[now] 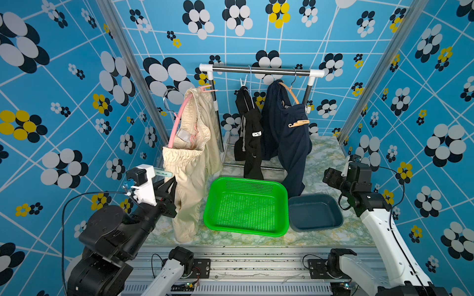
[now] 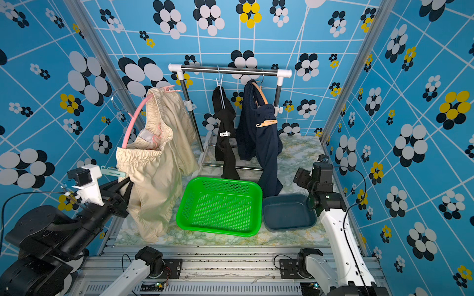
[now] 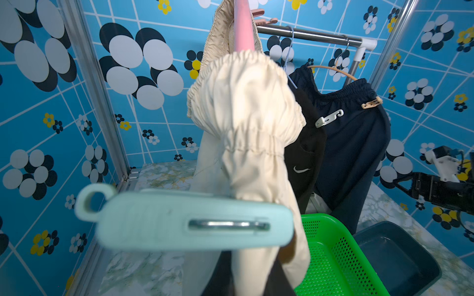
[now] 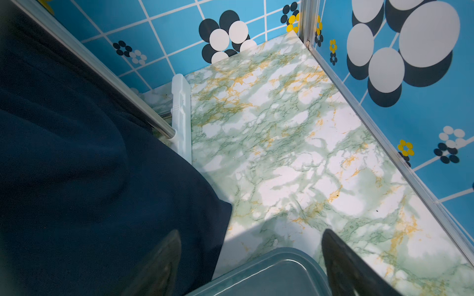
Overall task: Remove the clothespins securing shorts to the hanger
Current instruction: Adjust the shorts in the basket.
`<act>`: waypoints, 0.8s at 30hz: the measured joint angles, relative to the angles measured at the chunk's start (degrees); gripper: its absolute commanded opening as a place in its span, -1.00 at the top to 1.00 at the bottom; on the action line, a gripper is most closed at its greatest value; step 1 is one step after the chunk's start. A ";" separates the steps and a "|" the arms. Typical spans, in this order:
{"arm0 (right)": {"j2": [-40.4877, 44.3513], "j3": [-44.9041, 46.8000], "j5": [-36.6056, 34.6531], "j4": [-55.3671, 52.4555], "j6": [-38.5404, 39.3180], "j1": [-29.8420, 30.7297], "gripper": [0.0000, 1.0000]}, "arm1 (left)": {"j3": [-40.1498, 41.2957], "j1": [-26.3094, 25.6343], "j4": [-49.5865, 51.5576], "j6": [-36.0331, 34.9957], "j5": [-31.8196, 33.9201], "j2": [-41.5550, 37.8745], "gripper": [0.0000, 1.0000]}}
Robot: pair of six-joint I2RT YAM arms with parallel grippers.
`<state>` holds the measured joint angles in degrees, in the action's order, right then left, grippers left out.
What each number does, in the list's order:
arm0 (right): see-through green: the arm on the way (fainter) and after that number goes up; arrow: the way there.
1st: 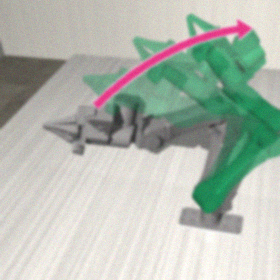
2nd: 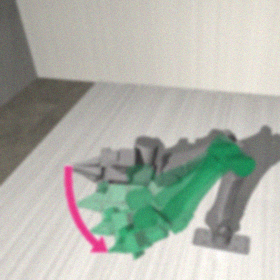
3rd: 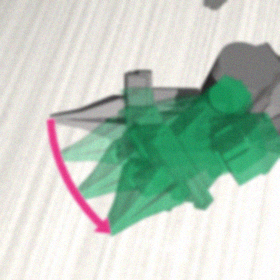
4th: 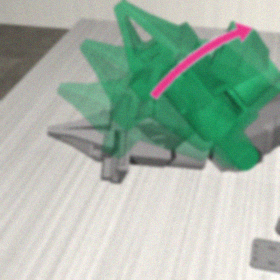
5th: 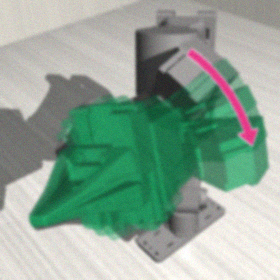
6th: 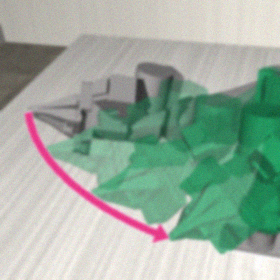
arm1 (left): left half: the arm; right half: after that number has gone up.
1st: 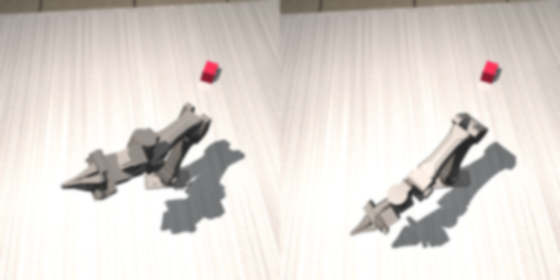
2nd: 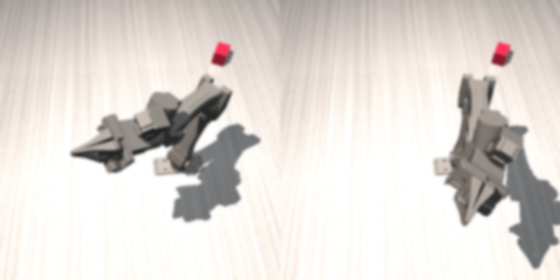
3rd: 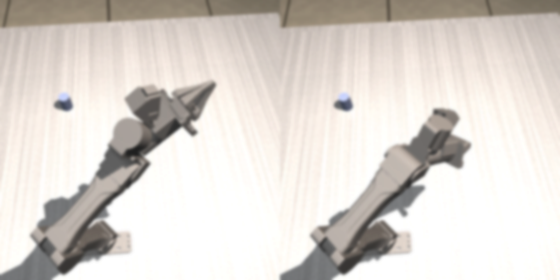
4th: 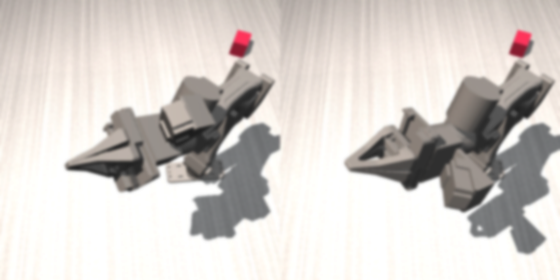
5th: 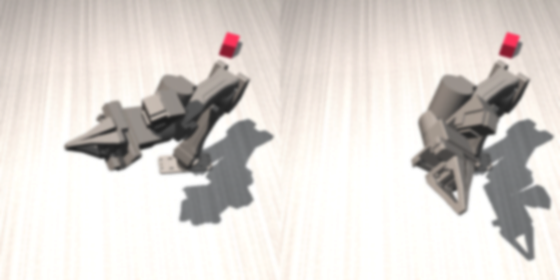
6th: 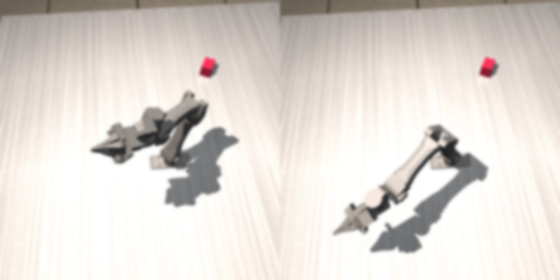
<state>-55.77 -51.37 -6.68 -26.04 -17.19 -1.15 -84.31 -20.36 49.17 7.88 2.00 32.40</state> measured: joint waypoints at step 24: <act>5.46 -2.14 7.52 -8.07 -1.53 0.00 -0.73 | -6.51 0.13 13.84 -1.73 -28.83 -6.03 1.00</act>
<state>-50.30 -53.52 0.84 -34.11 -18.72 -1.15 -90.83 -20.23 63.00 6.15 -26.83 26.37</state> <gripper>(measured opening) 0.867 0.136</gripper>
